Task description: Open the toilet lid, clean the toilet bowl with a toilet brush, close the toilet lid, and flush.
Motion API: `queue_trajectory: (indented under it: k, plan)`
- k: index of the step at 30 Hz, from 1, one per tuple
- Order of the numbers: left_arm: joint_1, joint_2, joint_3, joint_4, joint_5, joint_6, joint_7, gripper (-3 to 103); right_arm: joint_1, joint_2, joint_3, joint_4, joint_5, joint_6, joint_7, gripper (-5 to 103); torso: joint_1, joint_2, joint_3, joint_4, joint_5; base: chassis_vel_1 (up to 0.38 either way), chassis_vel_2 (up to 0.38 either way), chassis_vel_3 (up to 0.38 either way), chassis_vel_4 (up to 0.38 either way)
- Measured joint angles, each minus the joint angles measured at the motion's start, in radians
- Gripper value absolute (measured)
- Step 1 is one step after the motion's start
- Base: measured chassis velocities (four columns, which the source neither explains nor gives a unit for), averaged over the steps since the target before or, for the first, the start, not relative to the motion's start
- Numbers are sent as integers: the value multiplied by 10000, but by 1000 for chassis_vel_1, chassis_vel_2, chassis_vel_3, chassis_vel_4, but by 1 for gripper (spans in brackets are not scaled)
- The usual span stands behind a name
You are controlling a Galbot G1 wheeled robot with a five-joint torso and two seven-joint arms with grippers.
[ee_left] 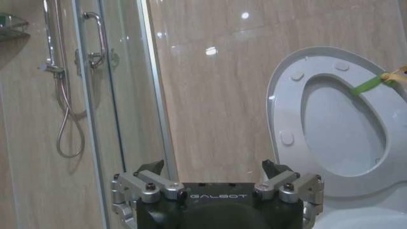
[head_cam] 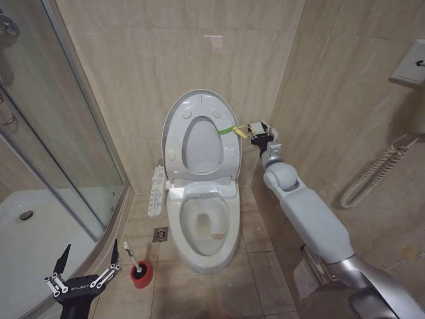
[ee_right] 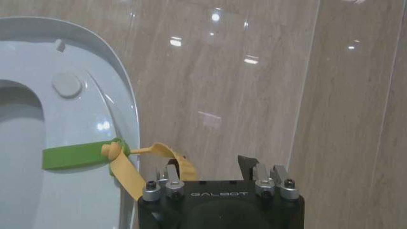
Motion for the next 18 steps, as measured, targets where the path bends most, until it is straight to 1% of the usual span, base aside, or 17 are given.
queue_trajectory:
  k: [6, 13, 14, 18]
  plan:
    - [0, 0, 0, 0, 0, 0, 0, 100, -456, -307, 44, 684, 136, -213, -6, 60, 0, 0, 1, 0, 0, 0, 0, 0, 0]
    - [0, 0, 0, 0, 0, 0, 0, 100, -849, -479, 93, 1248, 208, -351, -28, 60, 0, 0, 1, 1, 0, 0, 0, 0, 0]
    - [0, 0, 0, 0, 0, 0, 0, 100, -903, -502, 105, 1326, 209, -363, -36, 75, 0, 0, 1, 1, -1, 0, 0, 0, 0]
    - [0, 0, 0, 0, 0, 0, 0, 100, -1094, -583, 151, 1583, 226, -394, -75, 75, 0, 0, 1, 1, 0, 0, 0, 0, 0]
